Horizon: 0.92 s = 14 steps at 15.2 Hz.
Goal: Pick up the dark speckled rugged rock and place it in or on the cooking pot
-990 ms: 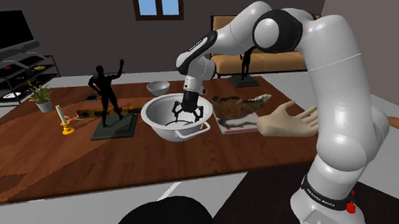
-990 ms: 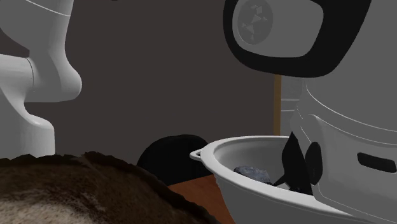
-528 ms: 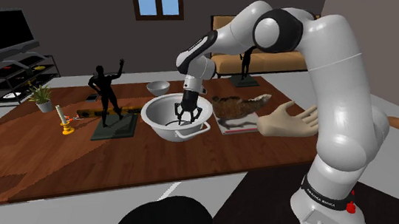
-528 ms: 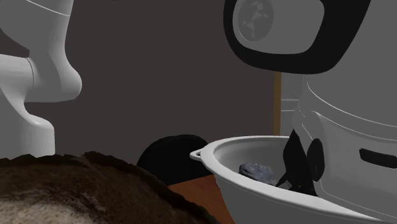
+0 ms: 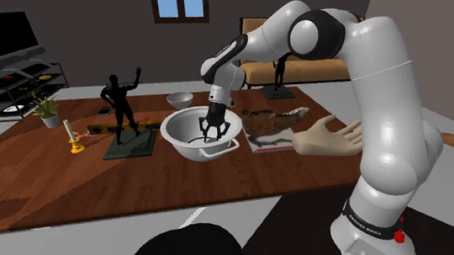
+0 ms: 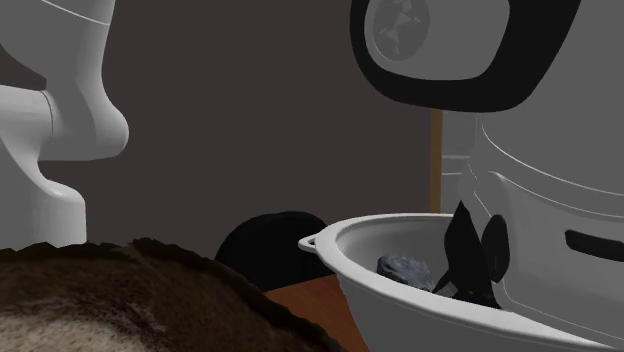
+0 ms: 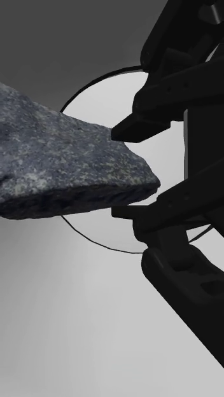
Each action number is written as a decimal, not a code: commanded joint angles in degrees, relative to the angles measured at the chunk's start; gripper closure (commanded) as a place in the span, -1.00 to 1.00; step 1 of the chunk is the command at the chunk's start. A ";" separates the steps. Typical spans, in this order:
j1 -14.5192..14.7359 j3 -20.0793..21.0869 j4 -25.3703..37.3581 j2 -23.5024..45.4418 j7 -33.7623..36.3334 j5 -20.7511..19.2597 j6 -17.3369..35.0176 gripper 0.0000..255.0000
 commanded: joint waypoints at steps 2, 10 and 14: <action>0.04 0.00 0.06 -0.99 0.62 -0.21 -1.24 1.00; -0.07 -0.19 0.99 -4.46 2.66 -0.83 -5.19 1.00; -0.15 -0.26 1.76 -6.00 3.71 -1.11 -7.27 1.00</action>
